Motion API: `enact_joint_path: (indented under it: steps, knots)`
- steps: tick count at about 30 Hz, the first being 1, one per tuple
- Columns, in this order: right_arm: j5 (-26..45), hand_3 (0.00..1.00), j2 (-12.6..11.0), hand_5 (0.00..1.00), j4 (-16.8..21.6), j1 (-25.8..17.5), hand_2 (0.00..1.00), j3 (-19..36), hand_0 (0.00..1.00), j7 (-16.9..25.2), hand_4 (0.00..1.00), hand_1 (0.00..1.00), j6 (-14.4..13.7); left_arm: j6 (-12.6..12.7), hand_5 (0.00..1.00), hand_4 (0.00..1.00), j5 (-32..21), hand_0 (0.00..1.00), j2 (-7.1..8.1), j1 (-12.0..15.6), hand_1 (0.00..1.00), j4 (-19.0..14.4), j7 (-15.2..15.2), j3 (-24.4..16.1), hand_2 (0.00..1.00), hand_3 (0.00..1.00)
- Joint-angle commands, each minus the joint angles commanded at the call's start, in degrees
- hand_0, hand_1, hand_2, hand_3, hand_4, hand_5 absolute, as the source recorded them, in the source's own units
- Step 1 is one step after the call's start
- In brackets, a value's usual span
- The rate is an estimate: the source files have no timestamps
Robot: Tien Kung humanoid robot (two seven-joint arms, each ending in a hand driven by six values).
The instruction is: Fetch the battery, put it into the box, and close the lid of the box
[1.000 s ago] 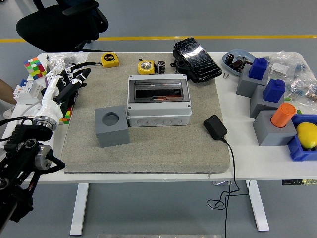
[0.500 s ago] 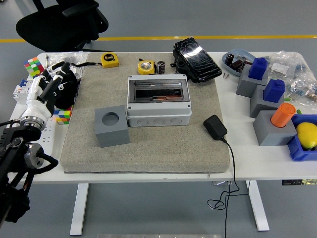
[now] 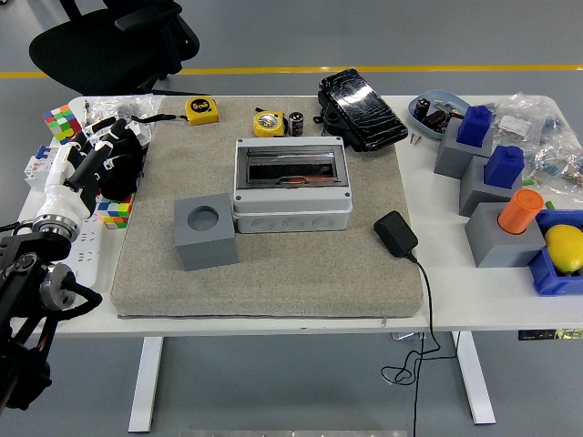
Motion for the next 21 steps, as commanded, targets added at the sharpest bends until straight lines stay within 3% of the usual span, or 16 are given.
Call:
enact_joint_path:
  steps: [15,16,21]
  knots:
    - [-0.2,0.550,0.5,0.498,0.0,-0.6,0.654,0.0,0.580,-0.2,0.935,0.628,-0.2,-0.1,0.434,0.941,0.6,0.593,0.00,0.8,0.699,0.0,0.2,-0.6,0.712,0.685]
    - [-0.2,0.551,0.5,0.495,0.0,-0.5,0.654,0.0,0.549,-0.2,0.934,0.627,-0.2,-0.2,0.434,0.938,0.7,0.415,0.04,0.8,0.677,-0.1,0.2,-0.6,0.710,0.684]
    - [0.5,0.551,0.4,0.495,0.0,1.3,0.654,-2.0,0.549,-0.3,0.934,0.627,-0.1,-0.2,0.434,0.938,0.5,0.415,0.46,0.0,0.677,0.2,0.0,-1.1,0.710,0.684]
